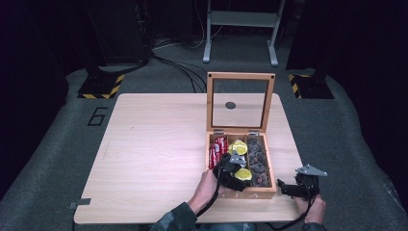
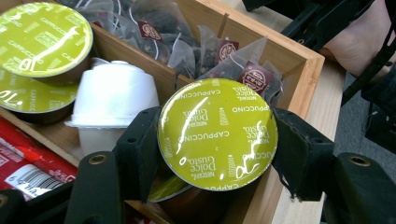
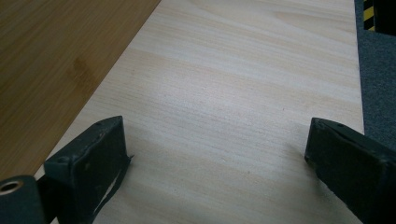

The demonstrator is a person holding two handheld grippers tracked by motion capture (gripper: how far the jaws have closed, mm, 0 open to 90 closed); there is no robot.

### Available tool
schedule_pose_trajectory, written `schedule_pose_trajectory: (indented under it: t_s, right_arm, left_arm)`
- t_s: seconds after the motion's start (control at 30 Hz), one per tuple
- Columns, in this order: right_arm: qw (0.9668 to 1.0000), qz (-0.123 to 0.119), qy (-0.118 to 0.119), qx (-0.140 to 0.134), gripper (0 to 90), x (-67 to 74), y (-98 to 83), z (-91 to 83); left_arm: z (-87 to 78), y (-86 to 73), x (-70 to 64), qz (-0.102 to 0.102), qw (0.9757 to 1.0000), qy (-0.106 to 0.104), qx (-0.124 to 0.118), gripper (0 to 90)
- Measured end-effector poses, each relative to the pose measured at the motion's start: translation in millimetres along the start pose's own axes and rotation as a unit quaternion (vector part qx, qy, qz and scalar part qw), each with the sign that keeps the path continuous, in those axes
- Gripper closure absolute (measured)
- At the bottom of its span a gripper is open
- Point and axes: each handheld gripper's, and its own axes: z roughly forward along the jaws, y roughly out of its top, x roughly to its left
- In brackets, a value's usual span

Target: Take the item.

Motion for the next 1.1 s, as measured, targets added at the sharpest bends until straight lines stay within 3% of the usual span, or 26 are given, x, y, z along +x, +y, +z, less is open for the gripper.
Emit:
schedule_pose_trajectory:
  t_s: [0.57,1.1]
  right_arm:
    - [1.0000,0.000,0.000,0.000,5.0,0.1,0.0,0.0]
    - [1.0000,0.000,0.000,0.000,5.0,-0.1,0.1,0.0]
  left_arm:
    - [-16.3,0.5,3.3,0.000,0.9998,0.007,-0.017,37.6]
    - [-39.2,-0.2,13.7,-0.006,0.9989,0.029,-0.035,37.6]
